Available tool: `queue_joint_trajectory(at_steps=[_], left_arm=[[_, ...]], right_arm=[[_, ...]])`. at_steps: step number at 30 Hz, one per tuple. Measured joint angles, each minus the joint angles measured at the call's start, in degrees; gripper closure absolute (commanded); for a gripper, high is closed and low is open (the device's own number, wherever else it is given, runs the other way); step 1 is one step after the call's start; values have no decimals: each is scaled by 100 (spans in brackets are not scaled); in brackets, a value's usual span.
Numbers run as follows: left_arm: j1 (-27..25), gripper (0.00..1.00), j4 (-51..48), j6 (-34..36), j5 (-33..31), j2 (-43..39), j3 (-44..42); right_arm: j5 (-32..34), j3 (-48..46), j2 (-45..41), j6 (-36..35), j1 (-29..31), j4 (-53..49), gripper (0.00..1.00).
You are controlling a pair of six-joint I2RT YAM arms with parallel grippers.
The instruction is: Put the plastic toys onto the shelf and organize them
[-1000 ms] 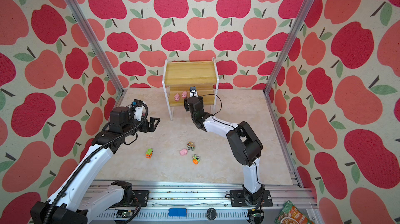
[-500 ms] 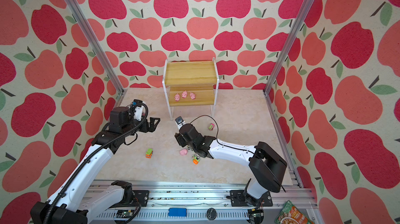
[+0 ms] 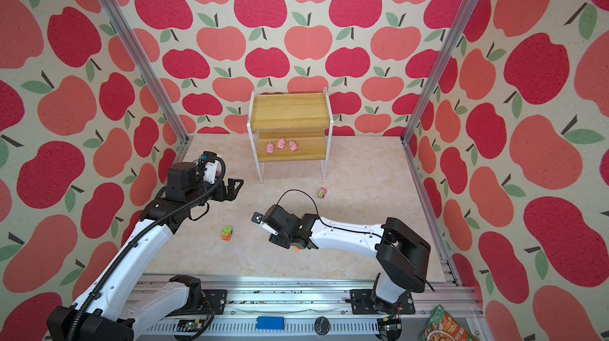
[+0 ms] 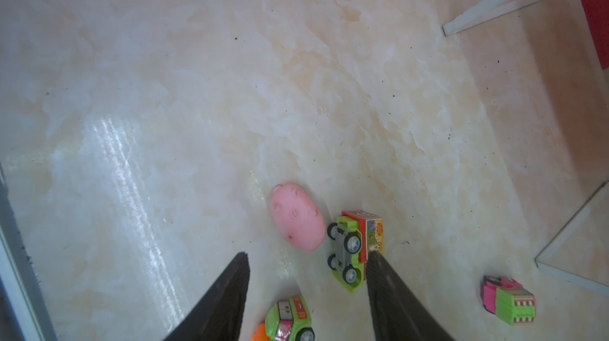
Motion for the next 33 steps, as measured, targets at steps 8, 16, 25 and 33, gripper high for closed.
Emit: queue_joint_trajectory(at_steps=[8, 16, 25, 33], left_arm=[[0, 0, 0, 0, 0, 2, 0], [0, 0, 0, 0, 0, 2, 0], [0, 0, 2, 0, 4, 2, 0], [0, 0, 2, 0, 26, 2, 0]], right_arm=[[-13, 374, 745, -553, 98, -382, 44], [289, 841, 1408, -1080, 98, -656, 50], [579, 1123, 1716, -1436, 74, -721, 71], [560, 1303, 1764, -1506, 11, -831, 90]])
